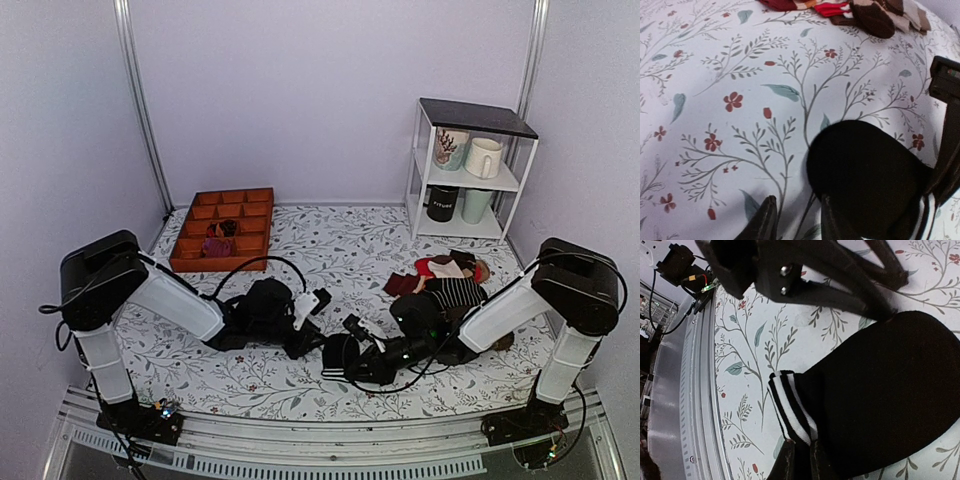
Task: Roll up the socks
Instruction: Adjust the sock at the center of the board, then roll the sock at the center of the board.
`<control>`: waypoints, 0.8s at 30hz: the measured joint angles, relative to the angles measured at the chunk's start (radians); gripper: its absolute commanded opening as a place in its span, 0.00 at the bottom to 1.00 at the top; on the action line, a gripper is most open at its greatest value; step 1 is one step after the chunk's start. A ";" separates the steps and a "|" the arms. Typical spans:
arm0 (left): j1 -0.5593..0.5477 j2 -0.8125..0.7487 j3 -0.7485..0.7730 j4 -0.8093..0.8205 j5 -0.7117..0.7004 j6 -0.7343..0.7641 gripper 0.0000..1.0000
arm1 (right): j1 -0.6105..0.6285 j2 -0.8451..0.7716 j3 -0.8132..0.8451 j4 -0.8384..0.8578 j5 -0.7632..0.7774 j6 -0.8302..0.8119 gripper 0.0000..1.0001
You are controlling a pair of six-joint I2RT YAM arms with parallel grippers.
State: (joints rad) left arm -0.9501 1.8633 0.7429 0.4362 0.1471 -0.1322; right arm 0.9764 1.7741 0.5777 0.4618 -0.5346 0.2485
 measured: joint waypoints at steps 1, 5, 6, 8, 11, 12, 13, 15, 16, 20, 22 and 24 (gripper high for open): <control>0.001 -0.006 -0.003 0.000 -0.024 0.009 0.35 | -0.002 0.004 0.009 -0.012 -0.007 -0.006 0.09; -0.005 -0.122 -0.086 0.018 -0.112 0.057 0.38 | -0.010 0.019 0.029 -0.037 -0.045 -0.019 0.09; -0.008 -0.176 -0.122 0.026 -0.129 0.071 0.38 | -0.013 0.021 0.032 -0.040 -0.051 -0.019 0.09; -0.014 -0.291 -0.191 0.046 -0.151 0.103 0.38 | -0.021 0.030 0.039 -0.046 -0.071 -0.019 0.09; -0.036 -0.425 -0.268 0.093 -0.131 0.156 0.32 | -0.033 0.047 0.051 -0.051 -0.108 -0.016 0.09; -0.047 -0.453 -0.288 0.111 -0.116 0.172 0.31 | -0.036 0.053 0.057 -0.058 -0.119 -0.015 0.09; -0.059 -0.470 -0.306 0.132 -0.099 0.189 0.31 | -0.039 0.059 0.067 -0.071 -0.132 -0.013 0.09; -0.090 -0.471 -0.331 0.171 -0.069 0.220 0.31 | -0.042 0.069 0.090 -0.102 -0.153 -0.008 0.09; -0.112 -0.454 -0.339 0.192 -0.056 0.239 0.31 | -0.043 0.074 0.105 -0.124 -0.161 -0.005 0.09; -0.165 -0.354 -0.338 0.251 -0.024 0.280 0.32 | -0.049 0.084 0.155 -0.217 -0.182 0.011 0.09; -0.176 -0.296 -0.328 0.265 -0.015 0.300 0.32 | -0.050 0.086 0.171 -0.250 -0.184 0.021 0.09; -0.183 -0.247 -0.309 0.267 -0.002 0.314 0.32 | -0.051 0.087 0.185 -0.282 -0.185 0.030 0.09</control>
State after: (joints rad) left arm -1.1328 1.6161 0.4335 0.7036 0.1448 0.1814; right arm 0.9253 1.8614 0.7631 0.1802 -0.7200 0.2787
